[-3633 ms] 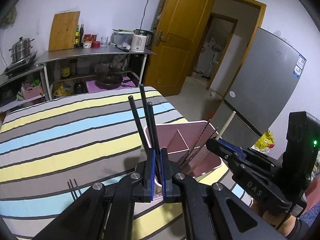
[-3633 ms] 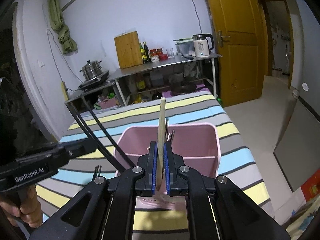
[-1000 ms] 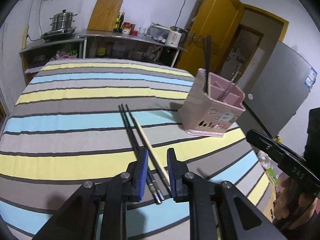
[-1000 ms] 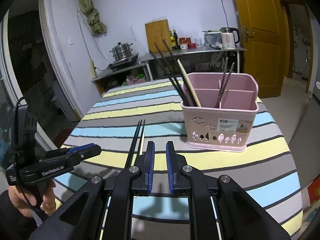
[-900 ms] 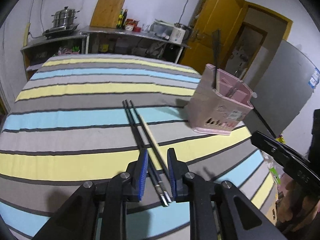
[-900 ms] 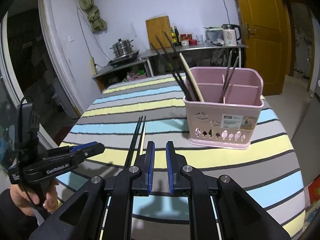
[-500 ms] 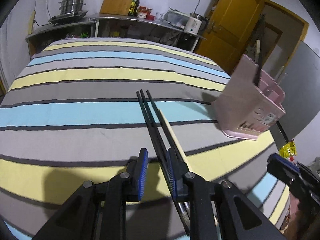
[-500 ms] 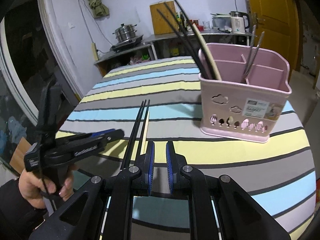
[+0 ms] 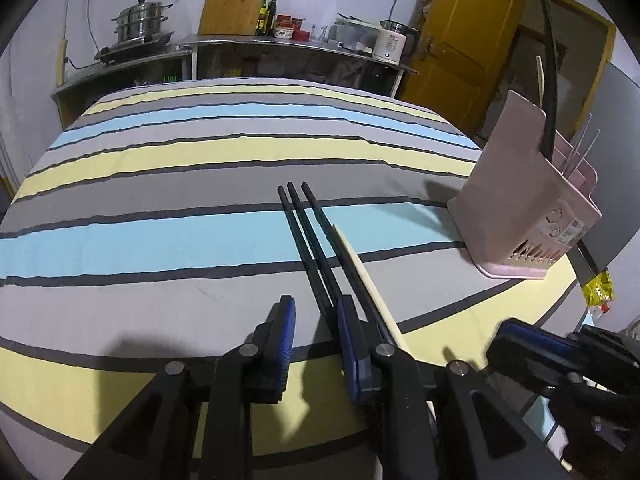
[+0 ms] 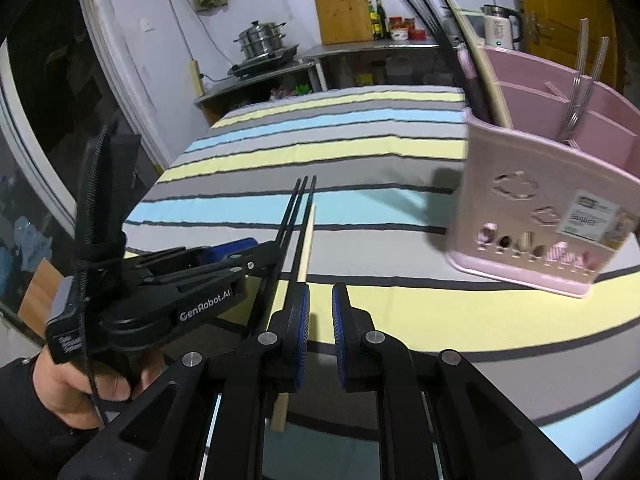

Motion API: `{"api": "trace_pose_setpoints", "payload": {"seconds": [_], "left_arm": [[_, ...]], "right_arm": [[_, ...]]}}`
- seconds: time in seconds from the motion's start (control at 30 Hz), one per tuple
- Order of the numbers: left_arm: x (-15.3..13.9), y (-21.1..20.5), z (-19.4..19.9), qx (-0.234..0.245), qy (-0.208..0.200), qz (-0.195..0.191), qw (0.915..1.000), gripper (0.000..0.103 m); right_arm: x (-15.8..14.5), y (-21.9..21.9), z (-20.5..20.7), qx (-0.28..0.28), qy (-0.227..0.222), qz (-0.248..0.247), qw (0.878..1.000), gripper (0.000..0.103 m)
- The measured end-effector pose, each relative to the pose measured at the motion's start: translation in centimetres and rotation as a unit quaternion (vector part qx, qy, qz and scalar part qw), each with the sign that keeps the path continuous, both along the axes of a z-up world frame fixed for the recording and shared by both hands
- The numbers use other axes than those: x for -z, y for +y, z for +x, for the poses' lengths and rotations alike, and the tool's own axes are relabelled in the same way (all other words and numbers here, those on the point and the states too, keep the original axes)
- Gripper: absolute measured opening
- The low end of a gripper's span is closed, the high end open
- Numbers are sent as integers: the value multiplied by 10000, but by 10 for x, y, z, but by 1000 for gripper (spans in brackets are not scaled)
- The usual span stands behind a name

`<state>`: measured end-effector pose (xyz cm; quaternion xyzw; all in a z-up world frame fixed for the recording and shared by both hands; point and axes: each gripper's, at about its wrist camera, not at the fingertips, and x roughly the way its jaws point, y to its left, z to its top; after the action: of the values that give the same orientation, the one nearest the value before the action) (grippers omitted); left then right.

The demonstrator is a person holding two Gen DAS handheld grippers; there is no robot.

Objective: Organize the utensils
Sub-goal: 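Move both tools back down to the remaining chopsticks on the table, then grasp a wooden chopstick with the right tool while the left tool grasps a black chopstick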

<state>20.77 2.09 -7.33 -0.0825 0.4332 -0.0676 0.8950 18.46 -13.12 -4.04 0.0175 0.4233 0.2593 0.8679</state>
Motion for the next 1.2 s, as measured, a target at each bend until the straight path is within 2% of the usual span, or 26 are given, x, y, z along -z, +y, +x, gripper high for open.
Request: {"api": "trace_pose_setpoints", "payload": {"seconds": [0.17,0.43,0.7,0.83,1.2], "left_arm": [[0,4,-5,16,-6,139,9999,22],[-1,31,-16,-136,100,-112,9998,20],[-1,34,-18,-143,80,-93,9998,20],[-1,34,-19,-146,73,-86,9998,20],[-2,34,-18,-146,77,-126,9998,20]], "right_arm": [[11,19,11,-196,60,-93,9997,11],[32,37,39,-246,232,-231,9992,12],[28,35,49,-210,304,-70,9993,12],[31,46,51,-316,319,-225,9987,12],[33,15,57,112,427,-197,9988,12]]}}
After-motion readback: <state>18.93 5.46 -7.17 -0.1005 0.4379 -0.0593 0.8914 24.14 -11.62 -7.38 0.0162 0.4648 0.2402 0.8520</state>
